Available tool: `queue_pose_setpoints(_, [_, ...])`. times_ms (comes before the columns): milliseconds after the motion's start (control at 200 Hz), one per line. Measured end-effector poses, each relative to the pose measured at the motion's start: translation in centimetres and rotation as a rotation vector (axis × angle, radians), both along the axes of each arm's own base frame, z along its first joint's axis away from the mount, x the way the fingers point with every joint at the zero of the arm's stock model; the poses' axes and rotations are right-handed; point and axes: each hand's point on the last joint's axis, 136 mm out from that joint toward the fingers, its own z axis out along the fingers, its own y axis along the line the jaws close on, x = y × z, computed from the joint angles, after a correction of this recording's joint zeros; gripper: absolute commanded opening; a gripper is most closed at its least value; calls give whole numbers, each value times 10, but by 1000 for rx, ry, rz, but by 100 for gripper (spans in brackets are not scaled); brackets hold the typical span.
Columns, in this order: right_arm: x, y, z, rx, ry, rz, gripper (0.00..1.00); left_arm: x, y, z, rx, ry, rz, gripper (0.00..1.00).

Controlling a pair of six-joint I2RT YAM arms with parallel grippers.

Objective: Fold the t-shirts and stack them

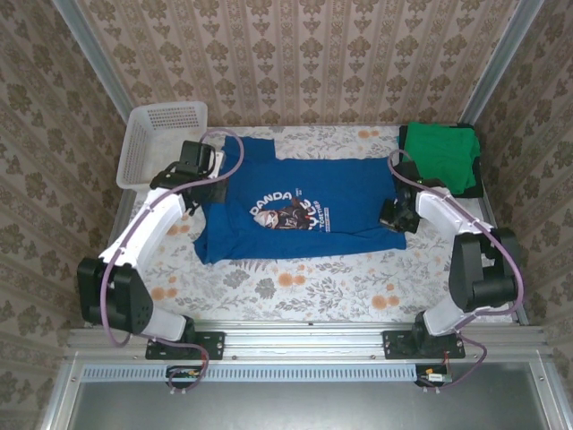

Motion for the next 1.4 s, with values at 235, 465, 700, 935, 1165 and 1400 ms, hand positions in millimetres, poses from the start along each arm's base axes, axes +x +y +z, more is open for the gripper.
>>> queue_pose_setpoints(235, [12, -5, -9, -35, 25, 13, 11, 30, -3, -22, -5, 55, -21, 0])
queue_pose_setpoints(465, [21, -16, -1, -79, 4, 13, 23, 46, -2, -45, -11, 115, -21, 0])
queue_pose_setpoints(700, [20, -21, 18, -106, -53, 9, 31, 66, -8, -47, -27, 120, -28, 0])
queue_pose_setpoints(935, [-7, 8, 18, -48, -103, 84, 32, 91, -15, -63, -16, 158, -37, 1])
queue_pose_setpoints(1165, [-7, 24, -25, -31, 13, 128, 29, 93, -8, -67, 33, 197, -28, 45])
queue_pose_setpoints(1400, [9, 18, -39, -85, 60, 119, 26, 83, -6, -53, 32, 190, -22, 49])
